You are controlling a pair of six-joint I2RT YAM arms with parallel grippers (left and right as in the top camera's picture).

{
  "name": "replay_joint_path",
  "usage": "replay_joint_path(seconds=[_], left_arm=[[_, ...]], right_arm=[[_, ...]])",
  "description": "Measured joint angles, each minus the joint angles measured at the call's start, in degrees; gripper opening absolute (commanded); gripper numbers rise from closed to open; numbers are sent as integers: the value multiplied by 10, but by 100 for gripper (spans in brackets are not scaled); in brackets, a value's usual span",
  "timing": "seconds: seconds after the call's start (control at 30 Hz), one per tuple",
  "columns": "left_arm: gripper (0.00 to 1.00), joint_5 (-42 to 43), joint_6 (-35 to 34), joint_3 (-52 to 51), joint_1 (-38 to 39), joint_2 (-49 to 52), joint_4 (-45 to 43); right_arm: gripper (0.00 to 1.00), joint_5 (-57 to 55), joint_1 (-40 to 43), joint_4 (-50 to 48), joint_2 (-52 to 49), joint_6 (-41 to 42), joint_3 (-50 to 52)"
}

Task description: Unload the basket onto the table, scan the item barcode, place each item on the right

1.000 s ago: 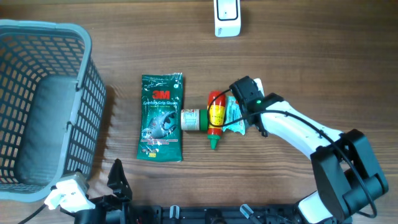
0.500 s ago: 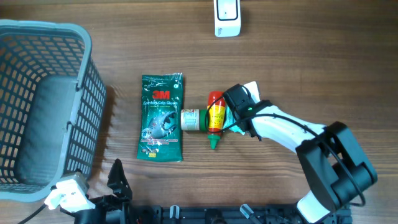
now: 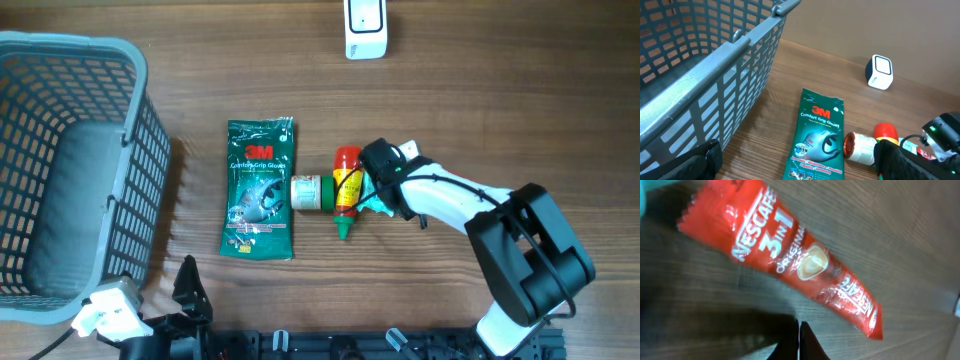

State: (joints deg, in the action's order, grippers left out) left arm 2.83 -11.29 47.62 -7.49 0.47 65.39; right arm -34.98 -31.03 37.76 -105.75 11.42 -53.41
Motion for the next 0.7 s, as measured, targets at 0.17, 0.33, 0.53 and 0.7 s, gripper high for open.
replay_joint_path(seconds=[0.17, 0.33, 0.53, 0.7], left_arm=[[100, 0, 0, 0, 0, 0, 0], [100, 0, 0, 0, 0, 0, 0], [100, 0, 0, 0, 0, 0, 0], [100, 0, 0, 0, 0, 0, 0]], right_arm=[[58, 38, 10, 54, 26, 9, -24], [71, 52, 60, 11, 47, -24, -20], [58, 89, 133, -14, 47, -71, -11], [46, 186, 195, -17, 49, -112, -14]])
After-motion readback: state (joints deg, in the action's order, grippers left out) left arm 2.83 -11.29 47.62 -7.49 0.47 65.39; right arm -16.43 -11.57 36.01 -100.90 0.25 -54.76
